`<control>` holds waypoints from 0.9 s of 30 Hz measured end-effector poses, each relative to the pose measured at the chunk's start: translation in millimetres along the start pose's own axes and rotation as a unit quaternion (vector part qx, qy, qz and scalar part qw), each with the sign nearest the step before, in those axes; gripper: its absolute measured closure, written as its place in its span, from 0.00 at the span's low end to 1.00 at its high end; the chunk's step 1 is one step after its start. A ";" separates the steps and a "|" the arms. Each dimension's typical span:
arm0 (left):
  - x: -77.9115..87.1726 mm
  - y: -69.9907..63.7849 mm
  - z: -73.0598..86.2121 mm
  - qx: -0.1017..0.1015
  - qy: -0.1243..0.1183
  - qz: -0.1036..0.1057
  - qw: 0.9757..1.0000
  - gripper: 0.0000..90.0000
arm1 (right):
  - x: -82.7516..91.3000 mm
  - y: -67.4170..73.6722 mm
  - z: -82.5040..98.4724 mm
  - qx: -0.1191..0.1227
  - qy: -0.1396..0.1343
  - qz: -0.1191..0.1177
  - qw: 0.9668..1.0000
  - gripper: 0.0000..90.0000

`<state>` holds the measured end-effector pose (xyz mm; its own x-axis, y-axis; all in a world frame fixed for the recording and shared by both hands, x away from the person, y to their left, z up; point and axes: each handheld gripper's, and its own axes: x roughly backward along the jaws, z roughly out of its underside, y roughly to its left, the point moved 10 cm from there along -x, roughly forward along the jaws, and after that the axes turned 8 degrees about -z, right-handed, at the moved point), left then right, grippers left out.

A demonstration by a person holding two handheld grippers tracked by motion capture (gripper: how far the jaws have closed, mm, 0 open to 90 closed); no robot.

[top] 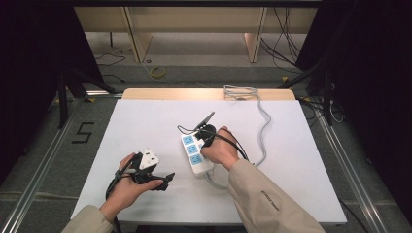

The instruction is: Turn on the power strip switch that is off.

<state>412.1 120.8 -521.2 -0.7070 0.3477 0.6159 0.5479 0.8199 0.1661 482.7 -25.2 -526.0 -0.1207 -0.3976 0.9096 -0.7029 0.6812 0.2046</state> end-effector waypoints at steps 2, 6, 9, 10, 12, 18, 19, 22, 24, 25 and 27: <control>-0.2 -0.4 -0.1 -0.001 0.000 0.001 1.000 0.10 | -0.2 0.2 0.1 0.001 0.002 0.001 1.000 1.00; -0.1 0.2 -0.1 -0.001 0.001 0.000 1.000 0.10 | -0.3 0.8 0.2 0.002 0.009 0.004 1.000 1.00; 0.0 0.8 0.0 0.000 0.001 0.000 1.000 0.10 | -0.4 0.6 0.6 -0.001 0.011 0.003 1.000 1.00; 0.0 0.8 -0.2 0.001 0.001 0.000 1.000 0.10 | -0.7 0.5 0.4 -0.002 0.009 0.005 1.000 1.00; 0.1 0.9 -0.1 0.001 0.001 0.000 1.000 0.10 | -0.9 0.9 0.5 -0.004 0.008 0.008 1.000 1.00; 1.0 1.0 0.2 0.000 0.001 0.000 1.000 0.10 | -1.6 0.3 0.5 -0.003 0.009 0.009 1.000 1.00; 1.0 1.1 0.3 0.000 0.001 -0.001 1.000 0.10 | -2.2 0.6 1.2 -0.005 0.012 0.007 1.000 1.00; 1.1 1.2 0.4 0.000 0.001 -0.001 1.000 0.10 | -2.2 0.7 0.9 0.000 0.013 0.010 1.000 1.00; 0.7 1.1 0.2 0.002 0.000 -0.001 1.000 0.10 | -2.3 0.4 0.9 0.002 0.011 0.011 1.000 1.00; 0.6 1.3 0.3 0.002 0.000 -0.002 1.000 0.10 | -2.3 0.6 0.8 0.000 0.010 0.009 1.000 1.00; 0.6 1.2 0.4 0.003 0.000 -0.002 1.000 0.10 | -1.9 0.8 1.0 -0.005 0.012 0.006 1.000 1.00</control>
<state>412.2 122.1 -520.9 -0.7083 0.3448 0.6160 0.5434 0.8233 0.1640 481.6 -24.5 -528.0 -0.1128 -0.3743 0.9204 -0.6946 0.6921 0.1964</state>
